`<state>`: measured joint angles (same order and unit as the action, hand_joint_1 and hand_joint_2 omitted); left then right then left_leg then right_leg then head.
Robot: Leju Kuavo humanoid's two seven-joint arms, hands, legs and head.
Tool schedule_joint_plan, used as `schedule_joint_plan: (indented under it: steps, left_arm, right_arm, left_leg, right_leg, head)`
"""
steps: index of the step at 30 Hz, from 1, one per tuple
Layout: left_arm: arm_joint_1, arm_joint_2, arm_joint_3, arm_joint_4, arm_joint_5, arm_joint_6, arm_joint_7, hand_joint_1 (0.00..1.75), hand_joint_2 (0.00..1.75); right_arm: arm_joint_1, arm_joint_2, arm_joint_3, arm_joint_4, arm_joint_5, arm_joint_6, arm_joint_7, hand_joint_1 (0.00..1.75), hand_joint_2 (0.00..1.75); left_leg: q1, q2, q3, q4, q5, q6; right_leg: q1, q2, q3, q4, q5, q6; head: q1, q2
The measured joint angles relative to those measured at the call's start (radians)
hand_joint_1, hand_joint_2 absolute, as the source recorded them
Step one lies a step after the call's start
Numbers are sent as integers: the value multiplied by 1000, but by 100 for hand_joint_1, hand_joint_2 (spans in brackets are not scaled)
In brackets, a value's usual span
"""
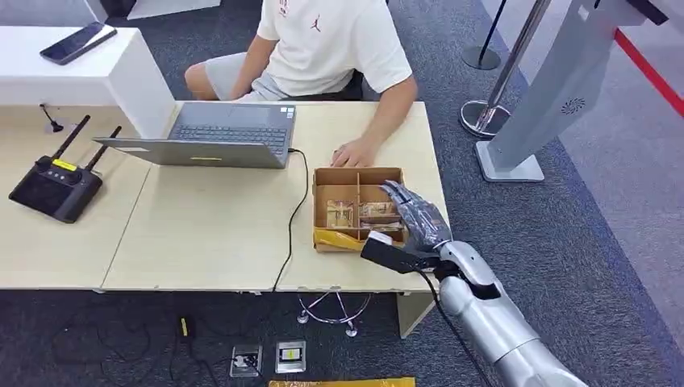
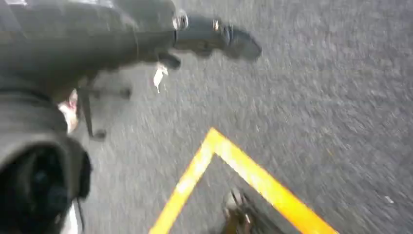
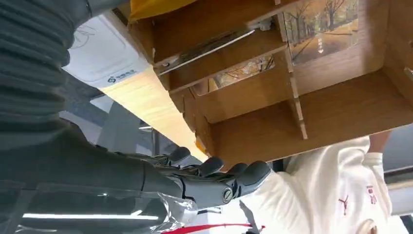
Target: Pass the card to the sensor for recognition and then transmit it.
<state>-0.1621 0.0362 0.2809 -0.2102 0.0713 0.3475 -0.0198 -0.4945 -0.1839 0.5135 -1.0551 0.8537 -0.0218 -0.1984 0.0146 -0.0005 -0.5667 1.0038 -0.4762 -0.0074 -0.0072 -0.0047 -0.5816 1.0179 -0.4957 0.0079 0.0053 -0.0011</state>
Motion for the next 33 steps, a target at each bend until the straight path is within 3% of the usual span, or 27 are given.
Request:
schedule_joint_plan:
  steps: [6,20,21,22,23,24,26,33]
  left_arm:
    - [1,-4,84,1,-56,-3,-11,0,0]
    - [5,10,97,2,-162,-19,-35,0,0]
    - [5,12,97,2,-169,-21,-38,0,0]
    - [5,14,97,2,-176,-22,-39,0,0]
    - [6,15,96,2,-181,-22,-41,0,0]
    - [6,18,96,2,-188,-23,-41,0,0]
    - [6,21,95,2,-198,-24,-43,0,0]
    - [7,32,86,3,-258,-43,-53,0,0]
  right_arm:
    - [-11,17,10,50,-3,-21,0,0,175]
    - [-25,29,13,98,9,-38,-1,0,175]
    - [-25,29,13,100,10,-38,-1,23,175]
    - [-25,29,13,102,11,-38,-1,23,175]
    - [-25,29,13,104,11,-38,-1,99,175]
    - [-25,29,13,106,11,-38,-1,154,175]
    - [-29,31,13,114,12,-38,-1,162,175]
    - [-33,33,13,133,11,-34,-1,157,175]
  left_leg:
    - [0,1,1,0,0,0]
    - [0,1,0,0,0,0]
    - [0,1,0,0,0,0]
    - [0,1,0,0,0,0]
    - [0,1,0,0,0,0]
    - [0,1,0,0,0,0]
    - [0,1,0,0,0,0]
    - [0,1,1,0,0,0]
  right_leg:
    - [0,1,0,0,0,0]
    - [0,1,0,0,0,0]
    - [0,1,0,0,0,0]
    - [0,1,0,0,0,0]
    - [0,1,0,0,0,0]
    - [0,1,0,0,0,0]
    - [0,1,0,0,0,0]
    - [0,1,0,0,0,0]
  head:
    - [0,0]
    - [0,0]
    - [0,0]
    - [0,0]
    - [0,0]
    - [0,0]
    - [0,0]
    - [0,0]
